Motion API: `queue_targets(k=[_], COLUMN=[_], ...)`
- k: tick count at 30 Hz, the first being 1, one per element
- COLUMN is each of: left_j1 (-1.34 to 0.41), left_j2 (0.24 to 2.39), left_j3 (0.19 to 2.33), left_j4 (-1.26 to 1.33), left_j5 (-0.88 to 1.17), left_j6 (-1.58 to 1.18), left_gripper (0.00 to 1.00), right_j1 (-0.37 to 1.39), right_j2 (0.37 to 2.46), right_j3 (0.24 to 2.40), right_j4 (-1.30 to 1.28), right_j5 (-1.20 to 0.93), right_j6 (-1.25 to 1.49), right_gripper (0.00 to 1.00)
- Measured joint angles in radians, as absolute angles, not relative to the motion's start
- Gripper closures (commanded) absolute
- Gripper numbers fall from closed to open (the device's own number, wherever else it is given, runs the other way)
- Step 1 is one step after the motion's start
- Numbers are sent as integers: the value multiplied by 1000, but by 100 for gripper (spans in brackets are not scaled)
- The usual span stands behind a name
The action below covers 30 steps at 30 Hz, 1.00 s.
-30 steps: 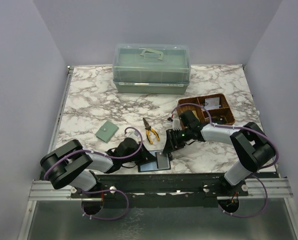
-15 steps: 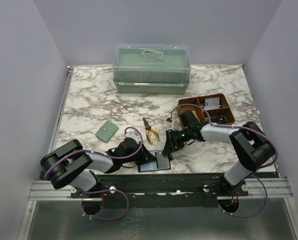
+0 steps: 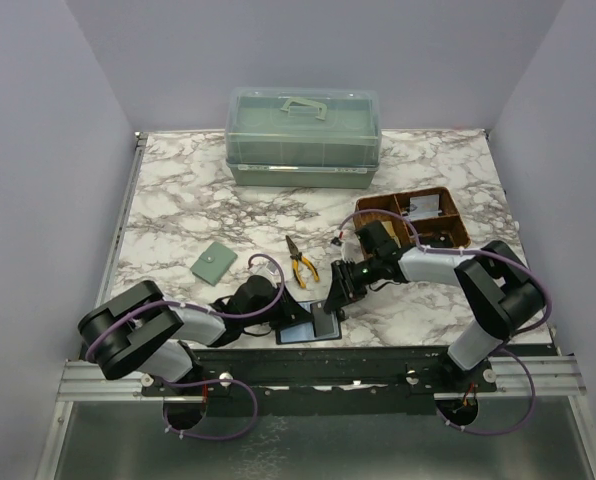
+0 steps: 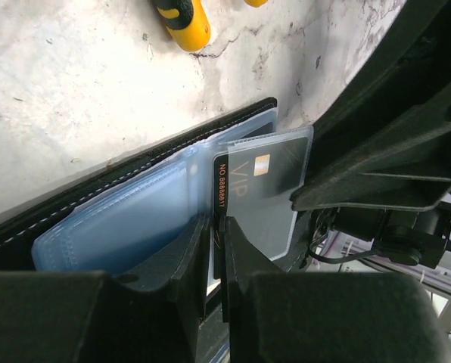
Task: Take the credit cards out of the card holder
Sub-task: Remove the credit card from the card holder.
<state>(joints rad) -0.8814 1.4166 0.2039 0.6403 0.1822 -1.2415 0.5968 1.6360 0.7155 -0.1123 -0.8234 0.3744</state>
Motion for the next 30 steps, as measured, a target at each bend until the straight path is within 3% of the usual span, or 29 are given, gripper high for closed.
queue_targets(k=[3,6,9,13,16,22,30], left_j1=[-881,-881,-881,-881,-881,-881,-881], left_j2=[1402,1383,1358,1279,1187,994,956], left_j3=[199,190,174,124,93,52,54], left_j4=[634,627,629,650,657,673,691], left_j5=[170,162,156,149,147,136,134], left_j6=[-1242,-1242,-1245,-1262,-1275,-1286,-1290], left_gripper=[81,78,66,44,35,33,42], right_j1=[597,597,597,592,578,547,514], right_j2=[1677,1717,1717,1700,1690,1690,1690], right_j3=[723,736,740,742,742,741,735], right_j4=[-107,-106,-105,-96,-81,-30,43], right_j5=[-832,-838,-851,-873,-917,-1047,-1179], right_j6=[386,394,402,400,398,387,384], right_gripper=[74,99,100,100,100,100,100])
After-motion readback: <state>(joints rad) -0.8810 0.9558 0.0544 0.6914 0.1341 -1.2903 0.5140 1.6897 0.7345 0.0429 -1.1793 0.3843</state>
